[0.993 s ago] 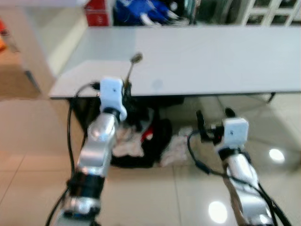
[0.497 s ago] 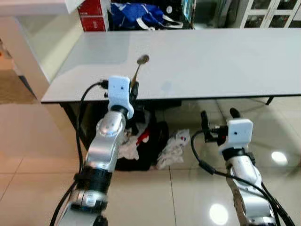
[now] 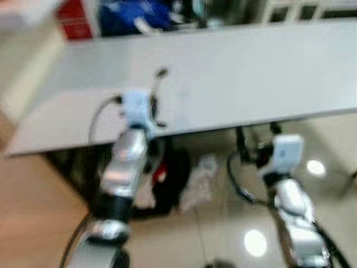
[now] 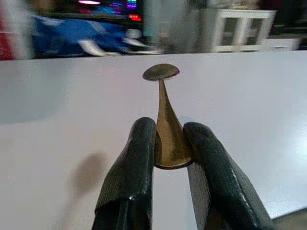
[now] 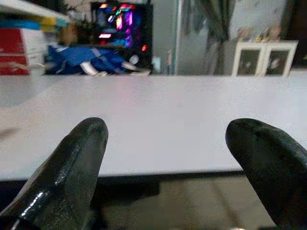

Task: Setting the table

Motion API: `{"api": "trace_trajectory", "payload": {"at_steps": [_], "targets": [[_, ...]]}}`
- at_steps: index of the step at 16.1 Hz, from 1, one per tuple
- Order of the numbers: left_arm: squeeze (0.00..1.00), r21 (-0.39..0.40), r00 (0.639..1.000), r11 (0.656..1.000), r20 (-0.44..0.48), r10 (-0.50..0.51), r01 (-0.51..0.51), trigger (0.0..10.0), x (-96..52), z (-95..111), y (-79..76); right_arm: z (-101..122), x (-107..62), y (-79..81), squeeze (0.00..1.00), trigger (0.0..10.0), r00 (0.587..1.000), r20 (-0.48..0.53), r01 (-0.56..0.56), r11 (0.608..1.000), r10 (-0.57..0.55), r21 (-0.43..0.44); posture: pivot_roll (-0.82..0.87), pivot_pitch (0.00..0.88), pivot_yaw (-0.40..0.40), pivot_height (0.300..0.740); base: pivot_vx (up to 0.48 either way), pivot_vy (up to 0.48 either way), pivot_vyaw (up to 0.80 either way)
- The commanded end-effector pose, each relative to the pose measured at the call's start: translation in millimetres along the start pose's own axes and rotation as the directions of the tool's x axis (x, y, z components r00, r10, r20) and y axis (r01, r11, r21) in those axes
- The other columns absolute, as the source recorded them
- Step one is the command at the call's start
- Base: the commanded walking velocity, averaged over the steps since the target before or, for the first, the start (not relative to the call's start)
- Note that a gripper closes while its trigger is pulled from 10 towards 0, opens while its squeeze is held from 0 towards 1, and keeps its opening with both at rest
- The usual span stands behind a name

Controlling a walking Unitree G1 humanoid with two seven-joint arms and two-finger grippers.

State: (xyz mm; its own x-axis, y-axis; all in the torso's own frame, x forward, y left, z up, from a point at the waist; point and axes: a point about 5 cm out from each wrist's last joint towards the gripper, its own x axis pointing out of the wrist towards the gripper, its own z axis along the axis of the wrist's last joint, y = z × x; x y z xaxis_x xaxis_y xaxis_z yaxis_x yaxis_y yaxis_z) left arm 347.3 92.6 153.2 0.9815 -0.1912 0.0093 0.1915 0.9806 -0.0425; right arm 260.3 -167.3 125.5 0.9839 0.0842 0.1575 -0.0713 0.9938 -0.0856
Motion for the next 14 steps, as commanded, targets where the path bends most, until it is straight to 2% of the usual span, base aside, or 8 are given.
{"api": "trace_trajectory", "payload": {"at_steps": [1, 4, 7, 9, 12, 13, 14], "targets": [[0.00, 0.031, 1.000, 0.999, 0.013, 0.013, -0.013, 0.0, 1.6, 5.3, 6.5, 5.1, -0.4, 4.0, 0.00, 10.0, 0.999, 0.007, -0.032, 0.999, 0.032, 0.018, -0.04, 0.012, 0.046, 0.740, 0.480, 0.000, 0.00], [0.00, 0.040, 1.000, 0.999, 0.004, 0.012, -0.012, 0.0, 5.9, 4.3, 6.4, 10.2, -10.7, 6.2, 0.00, 10.0, 0.992, -0.008, -0.124, 0.992, 0.125, 0.026, -0.06, 0.014, 0.049, 0.740, 0.480, 0.000, 0.00], [0.00, 0.037, 1.000, 0.999, 0.003, 0.022, -0.022, 0.0, 9.2, 4.1, 7.0, 9.3, -11.2, 6.2, 0.00, 10.0, 0.993, -0.021, -0.115, 0.993, 0.116, 0.032, -0.06, 0.001, 0.050, 0.740, 0.480, 0.000, 0.00], [0.00, -0.004, 0.999, 0.999, 0.007, 0.045, -0.045, 0.0, 8.6, 3.2, 7.6, 13.7, -9.2, 11.8, 0.00, 10.0, 0.991, -0.016, -0.134, 0.990, 0.135, 0.050, -0.06, 0.000, 0.049, 0.740, 0.480, 0.000, 0.00], [0.00, 0.014, 0.994, 0.994, -0.023, 0.108, -0.107, 0.0, 8.4, -2.5, 13.7, 12.3, -8.0, 10.5, 0.00, 10.0, 0.990, -0.026, -0.136, 0.989, 0.138, 0.050, -0.06, 0.000, 0.046, 0.740, 0.000, 0.000, 0.00], [0.00, 0.015, 0.984, 0.985, -0.062, 0.170, -0.169, 0.0, 6.6, -10.4, 17.5, 11.5, -6.8, 11.6, 0.00, 10.0, 0.989, -0.033, -0.145, 0.988, 0.147, 0.049, -0.06, 0.000, 0.042, 0.740, 0.000, 0.000, 0.00], [0.00, 0.019, 0.978, 0.982, -0.092, 0.190, -0.189, 0.0, 5.0, -16.2, 17.5, 11.0, -6.8, 12.1, 0.00, 10.0, 0.988, -0.037, -0.150, 0.988, 0.151, 0.048, -0.06, 0.000, 0.038, 0.740, 0.000, 0.000, 0.00]]}}
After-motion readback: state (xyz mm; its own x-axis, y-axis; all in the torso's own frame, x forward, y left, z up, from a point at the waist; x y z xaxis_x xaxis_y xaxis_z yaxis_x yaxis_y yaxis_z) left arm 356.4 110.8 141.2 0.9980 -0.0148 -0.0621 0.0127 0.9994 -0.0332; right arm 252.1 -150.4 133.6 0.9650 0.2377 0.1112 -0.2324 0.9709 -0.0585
